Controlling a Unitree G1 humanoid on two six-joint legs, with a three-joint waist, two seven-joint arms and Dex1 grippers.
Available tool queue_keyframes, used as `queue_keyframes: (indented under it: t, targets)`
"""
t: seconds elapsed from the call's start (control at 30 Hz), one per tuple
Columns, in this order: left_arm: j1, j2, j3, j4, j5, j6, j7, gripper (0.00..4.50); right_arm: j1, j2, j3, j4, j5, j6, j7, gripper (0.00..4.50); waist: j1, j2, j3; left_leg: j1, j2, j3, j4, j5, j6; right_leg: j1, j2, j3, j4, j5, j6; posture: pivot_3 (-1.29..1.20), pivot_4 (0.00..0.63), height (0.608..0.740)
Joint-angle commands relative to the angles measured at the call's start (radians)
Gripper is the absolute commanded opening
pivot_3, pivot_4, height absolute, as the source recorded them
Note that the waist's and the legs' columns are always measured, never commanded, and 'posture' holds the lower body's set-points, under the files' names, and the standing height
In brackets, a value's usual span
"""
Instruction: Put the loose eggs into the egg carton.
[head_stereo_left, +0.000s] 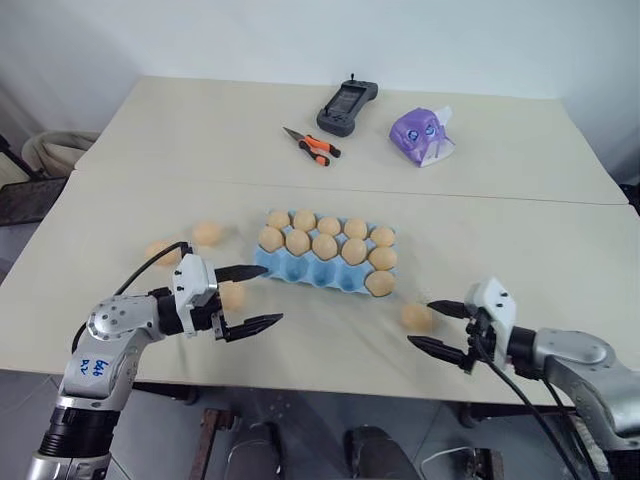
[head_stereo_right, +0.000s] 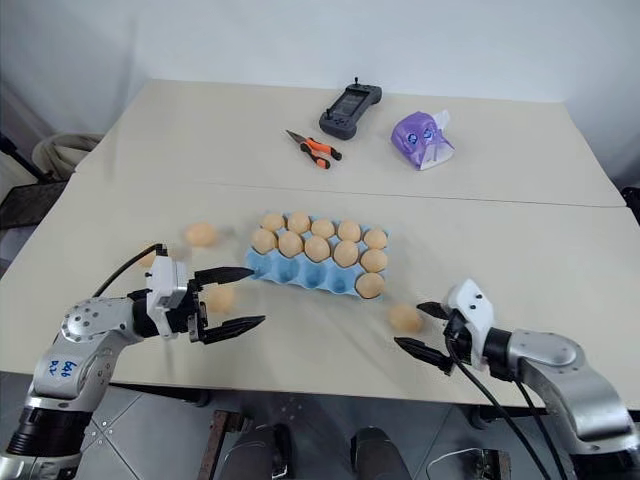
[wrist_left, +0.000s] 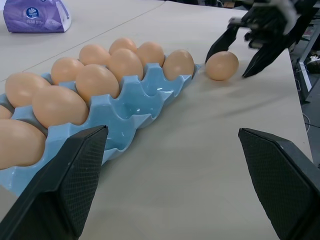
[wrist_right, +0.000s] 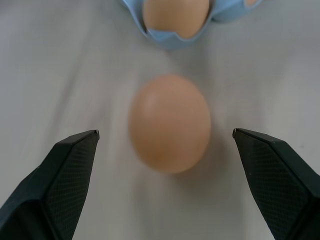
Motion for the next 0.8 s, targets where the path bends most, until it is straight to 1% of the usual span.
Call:
queue_keyframes:
  t: [0.03,0.13,0.3,0.33,0.37,0.47,0.63,0.7,0.8]
  targets:
    - [-0.002,0.001,0.014,-0.041,-0.008,-0.014,0.009,4.42,-0.049,0.042,0.036,0.056,-0.043,-0.044,-0.016,4.5,-0.002,0.0,0.0,0.0,0.0,0.0,0.0,0.0,0.0,0.0,0.0,0.0,0.0,0.0,0.0,0.0,0.15,0.74]
    - [-0.007,-0.002,0.012,-0.054,-0.012,-0.006,0.017,4.5,-0.084,0.085,0.058,0.101,-0.071,-0.091,-0.018,3.9,-0.004,0.0,0.0,0.001,0.0,0.0,0.001,0.0,0.0,0.0,0.0,0.0,0.002,0.0,0.0,0.0,0.15,0.74]
    - [-0.007,0.003,0.015,-0.051,-0.021,-0.005,0.004,4.5,-0.104,0.103,0.051,0.12,-0.074,-0.123,0.01,2.13,-0.003,0.0,0.0,0.001,0.0,0.0,0.001,0.0,-0.001,0.0,0.001,0.0,0.002,0.0,0.0,0.0,0.15,0.74]
    - [-0.005,0.003,0.016,-0.05,-0.021,-0.008,0.004,4.5,-0.101,0.096,0.045,0.111,-0.059,-0.111,0.023,1.86,-0.002,0.0,0.0,0.001,0.0,0.0,0.001,0.0,-0.001,0.0,0.001,0.0,0.002,0.0,0.0,0.0,0.15,0.74]
    - [-0.004,0.001,0.016,-0.047,-0.019,-0.008,0.005,4.5,-0.097,0.084,0.041,0.094,-0.047,-0.114,0.046,1.75,-0.002,0.0,0.0,0.001,0.0,0.0,0.001,0.0,-0.001,0.0,0.001,0.0,0.002,0.0,0.0,0.0,0.15,0.74]
    - [-0.001,-0.01,0.023,-0.03,-0.01,-0.013,0.027,4.5,-0.117,0.066,0.021,0.009,0.014,-0.064,0.079,1.75,-0.002,0.0,0.0,0.001,0.0,0.001,0.0,0.0,0.0,0.0,0.0,0.0,0.001,0.0,0.0,0.0,0.15,0.74]
    - [0.016,-0.032,0.062,0.004,0.005,-0.023,0.098,4.5,-0.263,0.107,0.045,-0.104,0.097,0.087,0.008,1.75,-0.01,0.0,0.0,0.001,0.002,0.0,0.001,0.0,-0.001,-0.001,-0.001,0.0,0.004,0.0,0.0,0.0,0.15,0.74]
    - [0.032,-0.036,0.08,0.014,0.015,-0.031,0.124,4.5,-0.334,0.148,0.08,-0.112,0.089,0.115,-0.032,1.75,-0.011,0.0,0.0,0.001,0.003,-0.001,0.001,0.001,-0.002,-0.001,-0.001,0.0,0.004,0.0,0.0,0.0,0.15,0.74]
    - [0.068,-0.04,0.114,0.028,0.021,-0.042,0.16,4.5,-0.447,0.228,0.169,-0.048,0.0,0.092,-0.091,1.75,-0.017,0.0,0.0,0.0,0.003,-0.001,0.0,0.001,-0.002,-0.003,-0.001,0.0,0.005,0.0,-0.001,0.0,0.15,0.74]
